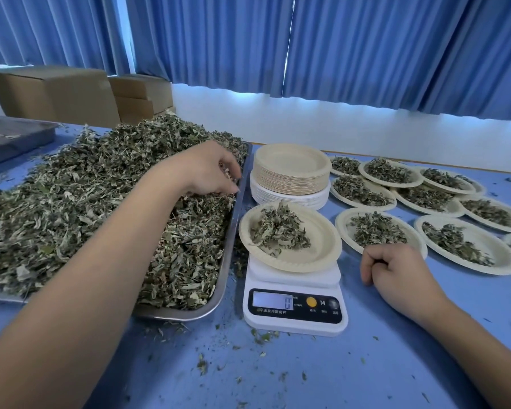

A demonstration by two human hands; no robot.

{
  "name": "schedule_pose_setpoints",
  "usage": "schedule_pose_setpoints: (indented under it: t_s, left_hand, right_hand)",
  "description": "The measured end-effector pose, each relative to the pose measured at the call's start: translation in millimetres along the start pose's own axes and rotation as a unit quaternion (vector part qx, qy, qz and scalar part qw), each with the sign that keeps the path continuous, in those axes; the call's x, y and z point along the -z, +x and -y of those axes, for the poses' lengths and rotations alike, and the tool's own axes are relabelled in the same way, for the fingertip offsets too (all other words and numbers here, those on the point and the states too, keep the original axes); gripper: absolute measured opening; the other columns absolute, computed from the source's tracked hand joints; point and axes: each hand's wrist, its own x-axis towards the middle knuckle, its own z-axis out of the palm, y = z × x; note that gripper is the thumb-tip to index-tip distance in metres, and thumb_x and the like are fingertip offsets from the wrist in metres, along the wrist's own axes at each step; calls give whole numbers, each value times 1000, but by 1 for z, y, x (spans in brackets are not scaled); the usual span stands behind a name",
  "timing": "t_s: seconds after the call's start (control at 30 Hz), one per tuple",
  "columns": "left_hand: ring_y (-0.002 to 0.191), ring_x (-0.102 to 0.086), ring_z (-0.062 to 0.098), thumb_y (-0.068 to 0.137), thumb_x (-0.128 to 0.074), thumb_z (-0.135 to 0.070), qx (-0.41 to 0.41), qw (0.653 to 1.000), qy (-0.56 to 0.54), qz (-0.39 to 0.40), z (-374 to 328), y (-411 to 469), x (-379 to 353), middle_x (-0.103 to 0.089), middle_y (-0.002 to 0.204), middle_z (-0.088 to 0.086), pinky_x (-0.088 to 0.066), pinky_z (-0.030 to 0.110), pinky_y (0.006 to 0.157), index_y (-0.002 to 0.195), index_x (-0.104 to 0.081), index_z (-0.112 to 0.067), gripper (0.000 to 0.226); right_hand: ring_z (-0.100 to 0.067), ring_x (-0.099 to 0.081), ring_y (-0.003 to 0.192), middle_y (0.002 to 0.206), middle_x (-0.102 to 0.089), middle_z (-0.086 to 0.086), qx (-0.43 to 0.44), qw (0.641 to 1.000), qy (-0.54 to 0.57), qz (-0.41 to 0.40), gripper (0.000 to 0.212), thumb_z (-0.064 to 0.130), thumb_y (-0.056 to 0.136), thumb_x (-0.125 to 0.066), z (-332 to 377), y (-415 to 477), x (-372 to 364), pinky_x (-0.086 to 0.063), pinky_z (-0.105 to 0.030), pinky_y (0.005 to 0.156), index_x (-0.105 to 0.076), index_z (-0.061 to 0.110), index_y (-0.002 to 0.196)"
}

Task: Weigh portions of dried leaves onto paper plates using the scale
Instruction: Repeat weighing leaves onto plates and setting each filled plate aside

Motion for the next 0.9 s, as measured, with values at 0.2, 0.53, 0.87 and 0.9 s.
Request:
schedule_pose_setpoints:
  t_s: [0.2, 0.53, 0.87, 0.9]
  left_hand:
    - [101, -63, 22, 82, -83, -21, 44, 992, 88, 76, 32, 7, -11, -57, 138, 4, -51, 34, 80, 135, -60, -25, 59]
    - [106, -63, 28, 74, -89, -25, 37, 978, 172, 116, 26, 9, -29, -63, 120, 5, -54, 45, 95, 111, -68, -21, 43]
    - [98, -63, 27, 75, -88, -18, 48, 961, 238, 131, 18, 4, -35, -65, 112, 3, -54, 37, 82, 114, -66, -14, 46]
    - [94, -63, 26, 77, -86, -16, 48, 959, 248, 130, 17, 4, -36, -66, 110, 5, -54, 36, 79, 109, -66, -13, 37]
  right_hand:
    - [-14, -52, 48, 54, -63, 3, 2, 1000, -5, 1, 53, -23, 68, -42, 0, 0, -1, -41, -27, 47, -61, 23, 49]
    - [-16, -55, 50, 57, -65, 3, 1, 1000, -8, 7, 55, -23, 70, -43, 1, 0, 0, -46, -34, 51, -62, 24, 51]
    - [-15, -52, 48, 55, -64, 4, -7, 1000, -3, 5, 56, -23, 70, -43, 1, -1, 1, -42, -29, 47, -61, 26, 50]
    - [-16, -52, 48, 55, -64, 3, -9, 1000, -5, 6, 56, -23, 70, -43, 0, -1, 0, -42, -31, 47, -62, 26, 51]
